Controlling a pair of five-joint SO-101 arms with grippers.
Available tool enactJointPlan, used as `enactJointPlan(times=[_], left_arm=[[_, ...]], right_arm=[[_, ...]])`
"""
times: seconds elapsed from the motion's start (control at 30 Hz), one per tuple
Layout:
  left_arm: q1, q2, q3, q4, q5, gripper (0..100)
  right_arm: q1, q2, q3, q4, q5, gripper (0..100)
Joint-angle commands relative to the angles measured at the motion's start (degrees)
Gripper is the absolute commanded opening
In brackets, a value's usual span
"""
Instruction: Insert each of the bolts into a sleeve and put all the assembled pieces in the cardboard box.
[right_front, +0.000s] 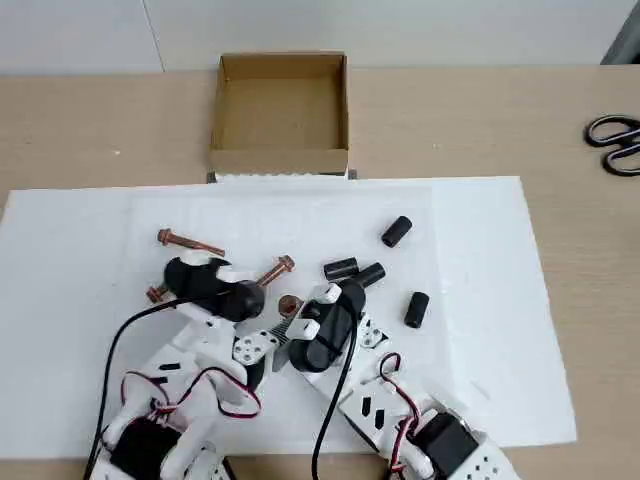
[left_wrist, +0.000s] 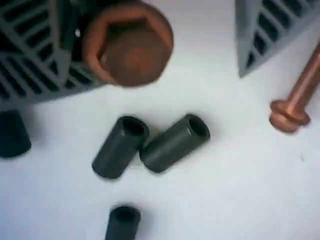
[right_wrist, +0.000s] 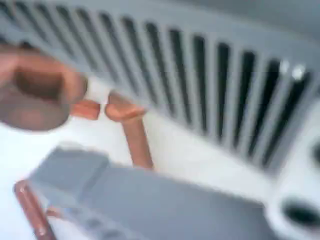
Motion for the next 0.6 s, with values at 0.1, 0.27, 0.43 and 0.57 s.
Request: enactJointPlan(times=[0.1,0.27,0.43,0.57], left_arm=[[-0.88,-0.44,-9.80,-0.62,5.98,20],[-1.14,-0.44,-15.43,-0.88,10.90,2],[-6.51,-0.44,-15.16,-1.76,11.25,1],[-14.77,-0.35,-12.79,-4.13,9.14,1]], right_arm=[[0.40,-0.75,-1.32,-1.45,0.09,0.3],[3.91,-0.75,-0.79,-1.45,-0.18,0.3],[7.34,-0.75,-0.79,-1.36,-2.90,0.3],[10.77,-0.75,-0.79,-1.36,-3.25,0.3]])
